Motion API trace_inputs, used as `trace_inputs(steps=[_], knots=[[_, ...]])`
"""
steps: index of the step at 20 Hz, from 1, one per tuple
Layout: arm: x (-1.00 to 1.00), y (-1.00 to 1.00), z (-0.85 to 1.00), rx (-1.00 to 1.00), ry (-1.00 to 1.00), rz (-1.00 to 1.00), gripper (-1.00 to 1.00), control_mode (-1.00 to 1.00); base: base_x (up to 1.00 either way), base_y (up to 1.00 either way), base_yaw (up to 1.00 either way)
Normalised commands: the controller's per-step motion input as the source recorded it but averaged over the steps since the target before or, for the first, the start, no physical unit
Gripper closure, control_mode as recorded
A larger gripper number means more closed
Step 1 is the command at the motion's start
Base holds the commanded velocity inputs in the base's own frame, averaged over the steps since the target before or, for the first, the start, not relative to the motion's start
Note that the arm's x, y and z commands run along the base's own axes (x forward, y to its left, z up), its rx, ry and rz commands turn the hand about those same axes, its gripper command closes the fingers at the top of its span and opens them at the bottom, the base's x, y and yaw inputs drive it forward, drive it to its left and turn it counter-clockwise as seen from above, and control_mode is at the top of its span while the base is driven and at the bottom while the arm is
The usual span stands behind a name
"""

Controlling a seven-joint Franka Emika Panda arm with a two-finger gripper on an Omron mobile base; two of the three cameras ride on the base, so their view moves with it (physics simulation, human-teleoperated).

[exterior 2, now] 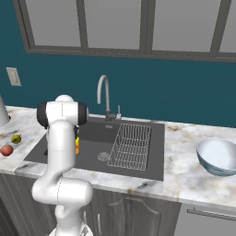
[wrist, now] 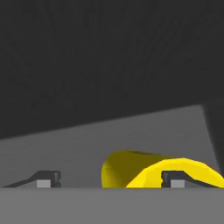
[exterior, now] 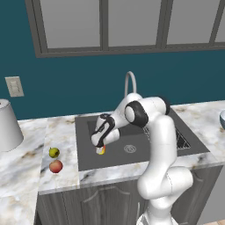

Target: Remove the pear and peach from the sink. Then move the bowl and cup from the counter to the sink for washing.

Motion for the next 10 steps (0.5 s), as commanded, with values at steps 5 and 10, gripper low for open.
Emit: trace_inputs(steps=[5,10], knots=[[-0.09,-0.07,0.11,0.0,0.0,0.01,-1.0,-1.0,0.0,0.0,0.0],[-0.12,-0.09,0.17,0.0,0.0,0.0,-1.0,-1.0,0.0,0.0,0.0]])
